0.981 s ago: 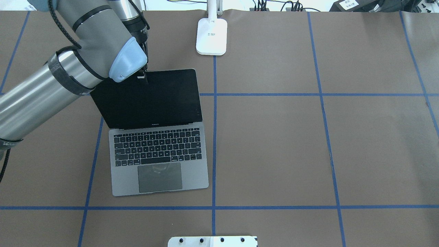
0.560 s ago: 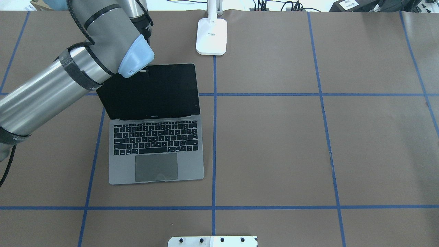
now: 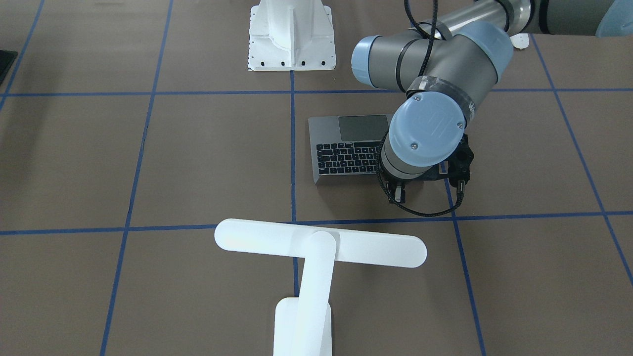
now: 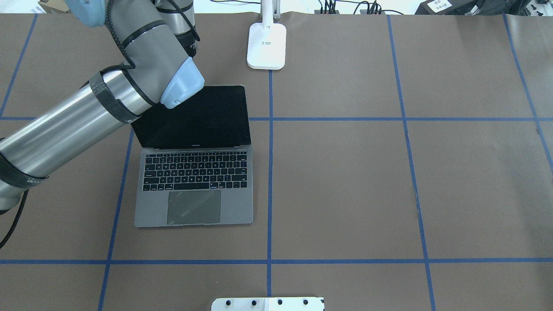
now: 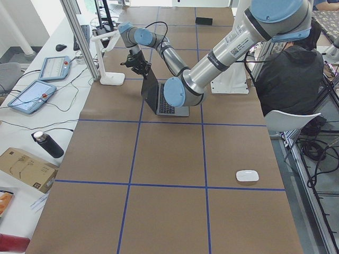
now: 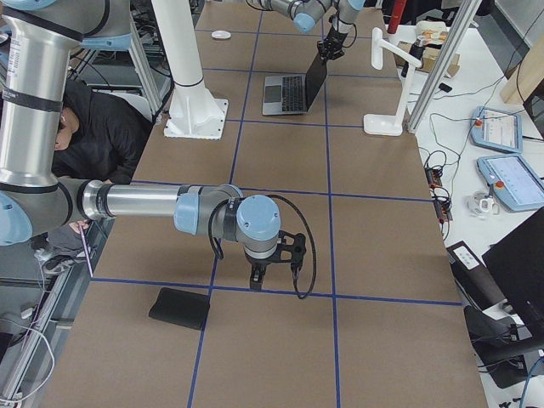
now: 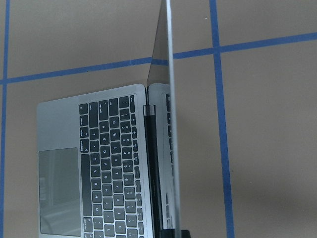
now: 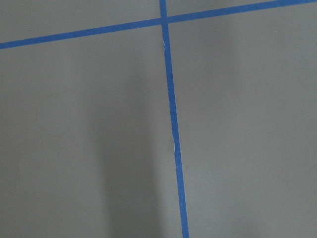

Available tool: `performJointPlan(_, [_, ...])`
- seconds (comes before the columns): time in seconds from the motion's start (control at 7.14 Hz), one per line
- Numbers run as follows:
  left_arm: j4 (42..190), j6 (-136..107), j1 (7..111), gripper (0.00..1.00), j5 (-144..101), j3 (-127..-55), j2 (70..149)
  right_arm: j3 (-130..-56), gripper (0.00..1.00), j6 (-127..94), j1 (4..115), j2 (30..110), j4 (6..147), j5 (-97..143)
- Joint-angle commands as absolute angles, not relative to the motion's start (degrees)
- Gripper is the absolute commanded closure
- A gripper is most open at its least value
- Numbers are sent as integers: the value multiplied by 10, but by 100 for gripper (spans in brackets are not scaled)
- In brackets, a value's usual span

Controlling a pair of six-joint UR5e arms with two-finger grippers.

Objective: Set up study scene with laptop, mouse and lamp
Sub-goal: 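Push the laptop lid upright and settle the laptop with the left gripper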

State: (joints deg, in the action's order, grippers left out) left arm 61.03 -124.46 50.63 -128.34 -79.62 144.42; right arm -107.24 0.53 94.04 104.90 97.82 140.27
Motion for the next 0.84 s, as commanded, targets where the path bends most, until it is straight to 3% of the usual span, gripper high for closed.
performJointPlan(0.0, [630,-1245,503,100,-1283,-790,1442,-1073,0,5,940,1049,977,1403])
performJointPlan(0.28, [633,-1246,503,100,-1284,-790,1441,-1073,0,5,940,1049,977,1403])
performJointPlan(0.42, [632,-1249,503,33,-1284,-790,1441,-1073,0,5,940,1049,977,1403])
performJointPlan(0.56, [631,-1252,503,0,-1283,-790,1439,-1073,0,5,940,1049,977,1403])
performJointPlan(0.7, [631,-1253,503,0,-1282,-791,1437,-1073,0,5,940,1049,977,1403])
